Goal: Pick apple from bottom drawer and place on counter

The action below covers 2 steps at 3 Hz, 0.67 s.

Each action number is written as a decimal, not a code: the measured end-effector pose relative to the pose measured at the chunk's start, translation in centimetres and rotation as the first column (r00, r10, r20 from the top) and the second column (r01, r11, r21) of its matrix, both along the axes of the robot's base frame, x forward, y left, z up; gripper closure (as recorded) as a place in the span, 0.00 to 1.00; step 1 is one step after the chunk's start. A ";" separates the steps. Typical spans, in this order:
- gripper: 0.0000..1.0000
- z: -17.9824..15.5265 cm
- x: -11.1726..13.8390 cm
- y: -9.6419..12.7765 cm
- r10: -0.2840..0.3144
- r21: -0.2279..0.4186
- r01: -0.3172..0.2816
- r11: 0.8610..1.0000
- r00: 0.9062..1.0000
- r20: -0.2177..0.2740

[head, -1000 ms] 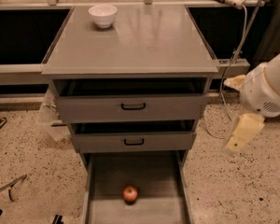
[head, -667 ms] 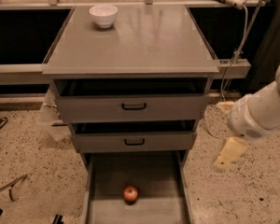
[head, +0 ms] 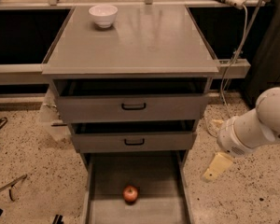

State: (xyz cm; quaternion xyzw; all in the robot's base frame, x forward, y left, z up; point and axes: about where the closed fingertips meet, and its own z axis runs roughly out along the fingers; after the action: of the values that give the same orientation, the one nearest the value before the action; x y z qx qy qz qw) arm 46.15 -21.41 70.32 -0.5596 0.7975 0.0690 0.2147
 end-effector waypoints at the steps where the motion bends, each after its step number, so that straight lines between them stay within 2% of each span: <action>1: 0.00 -1.9 0.2 0.5 0.005 0.013 -0.005 1.000 1.000 -0.008; 2: 0.00 -7.0 1.3 2.9 0.044 0.051 -0.043 0.998 0.999 -0.011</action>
Offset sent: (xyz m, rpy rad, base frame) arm 0.0325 0.0670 -0.1590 0.1170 0.0174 0.1040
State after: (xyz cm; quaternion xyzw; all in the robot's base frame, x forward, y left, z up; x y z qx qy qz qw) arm 47.46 -18.54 63.30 -0.5707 0.7845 0.0970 0.2224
